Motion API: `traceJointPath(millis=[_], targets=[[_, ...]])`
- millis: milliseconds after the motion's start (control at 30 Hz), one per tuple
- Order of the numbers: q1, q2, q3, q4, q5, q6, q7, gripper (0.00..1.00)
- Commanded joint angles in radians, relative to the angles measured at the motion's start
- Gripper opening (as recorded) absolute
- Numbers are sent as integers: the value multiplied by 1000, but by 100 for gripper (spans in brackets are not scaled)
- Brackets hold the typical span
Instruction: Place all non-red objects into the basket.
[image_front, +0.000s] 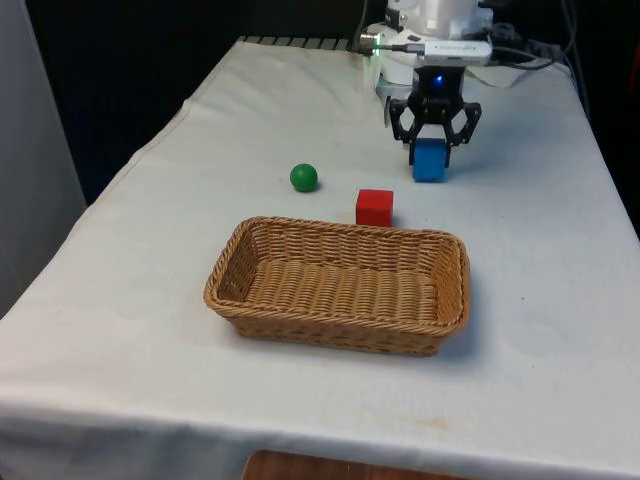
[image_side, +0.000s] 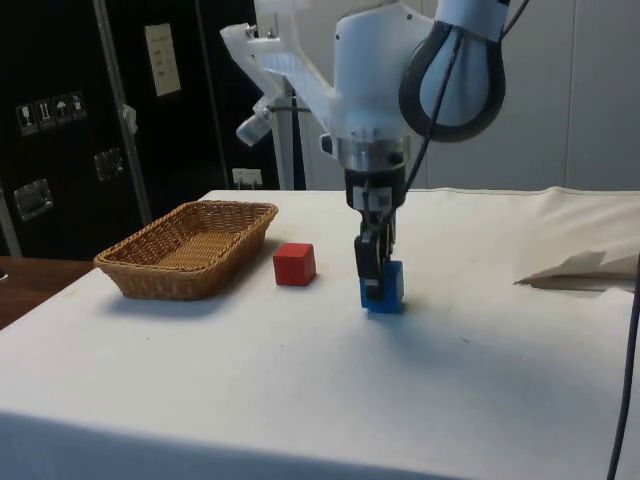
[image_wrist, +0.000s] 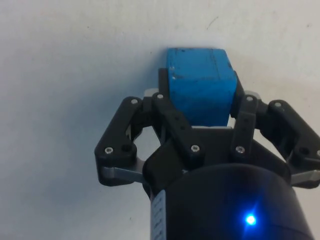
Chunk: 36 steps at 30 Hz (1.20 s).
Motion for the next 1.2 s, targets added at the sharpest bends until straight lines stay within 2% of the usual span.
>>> traceJointPath(millis=[0, 233, 267, 300, 533, 567, 700, 800, 833, 900, 1067, 1100, 1167], targets=[[2, -24, -9, 3, -8, -31, 8, 2], [-1, -92, -17, 24, -14, -113, 15, 2], [-1, -96, -12, 21, 0, -109, 1, 2], [-1, -99, -17, 27, -14, -122, 15, 2], [-5, -149, -22, 72, -12, -207, 15, 2], [-3, -142, -19, 65, 0, -190, 3, 2], [-6, -174, -26, 106, -10, -262, 14, 2], [-6, -185, -28, 127, -9, -293, 12, 2], [-4, -183, -27, 120, 0, -279, 4, 2], [-6, -191, -30, 152, -6, -325, 8, 2], [-7, -195, -34, 203, -3, -385, 0, 2], [-6, -191, -33, 197, 0, -369, 1, 2], [-8, -193, -37, 234, 0, -418, -5, 2]])
